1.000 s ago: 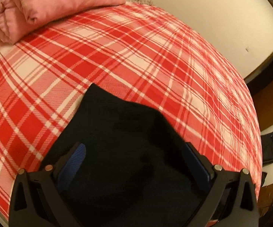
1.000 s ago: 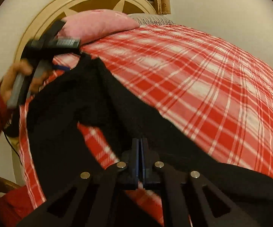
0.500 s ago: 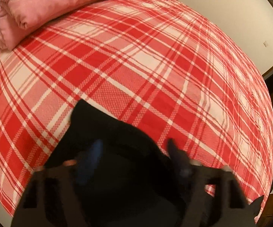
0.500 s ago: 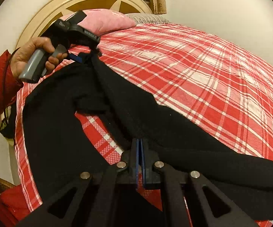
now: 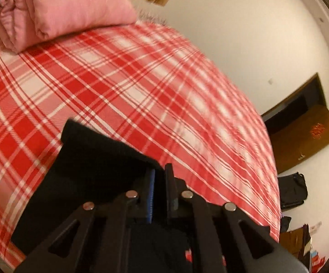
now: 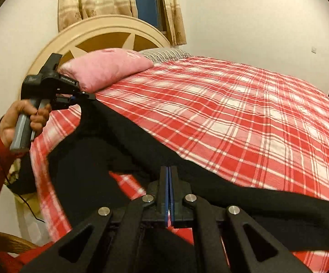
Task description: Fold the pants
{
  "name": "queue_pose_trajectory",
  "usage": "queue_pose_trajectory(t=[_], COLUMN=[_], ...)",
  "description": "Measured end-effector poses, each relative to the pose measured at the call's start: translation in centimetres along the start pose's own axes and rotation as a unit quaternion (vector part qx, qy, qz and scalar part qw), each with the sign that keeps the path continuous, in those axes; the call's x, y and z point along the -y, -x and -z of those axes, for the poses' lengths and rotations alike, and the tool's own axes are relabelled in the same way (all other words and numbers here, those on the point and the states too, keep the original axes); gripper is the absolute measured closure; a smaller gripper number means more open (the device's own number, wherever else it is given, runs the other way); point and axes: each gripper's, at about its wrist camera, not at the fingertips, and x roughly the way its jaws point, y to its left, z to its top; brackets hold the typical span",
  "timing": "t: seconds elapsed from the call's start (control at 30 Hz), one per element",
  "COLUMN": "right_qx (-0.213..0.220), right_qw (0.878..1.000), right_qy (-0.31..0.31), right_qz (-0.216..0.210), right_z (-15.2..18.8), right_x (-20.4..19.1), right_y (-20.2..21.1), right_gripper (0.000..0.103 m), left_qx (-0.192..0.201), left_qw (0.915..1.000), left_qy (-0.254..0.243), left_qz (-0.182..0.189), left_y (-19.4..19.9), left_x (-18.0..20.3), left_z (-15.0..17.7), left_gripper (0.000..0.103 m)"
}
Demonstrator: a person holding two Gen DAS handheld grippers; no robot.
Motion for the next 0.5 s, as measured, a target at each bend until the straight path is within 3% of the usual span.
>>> queue_pose_trajectory(t=[0.1,0.2,0.33,0.37,0.47,0.5], right_qx=[0.012,0.015,0.011,0.005,0.001,0.016], right_qw=[0.999,0.987,0.942,0.934,0.915,0.910], right_qy=[-0.053,-0.152,-0.313,-0.331,-0.378,-0.390], right_qz=[-0.006,-0.050,-0.121,-0.132,-0.143,-0.143], right_z=[1.4,3.5,6.7,7.0,7.0,6.9], right_x=[0.4,2.6,6.0,6.3,7.3,7.7], right_y=[1.3,1.3,-0.7,-1.3,-2.9,-3.0], right_gripper=[0.102,0.101,0.098,0.087,0.030,0.027], left_qx=[0.017,0.039,0.067,0.071,0.074,0.072], left_qw=[0.9998,0.9991,0.9971,0.9968,0.9966,0.9964], left_qy=[-0.002,0.000,0.003,-0.003,-0.035,-0.044], left_qz=[0.011,0.016,0.037,0.036,0.011,-0.001], left_y=[2.5,3.8,5.9,6.1,6.4,6.2], left_x=[-0.2,-0.4,-0.1,0.2,1.0,1.2], left_z=[1.8,2.7,3.6,3.7,3.7,3.5], left_gripper=[0.096,0.096,0.097,0.097,0.097,0.097])
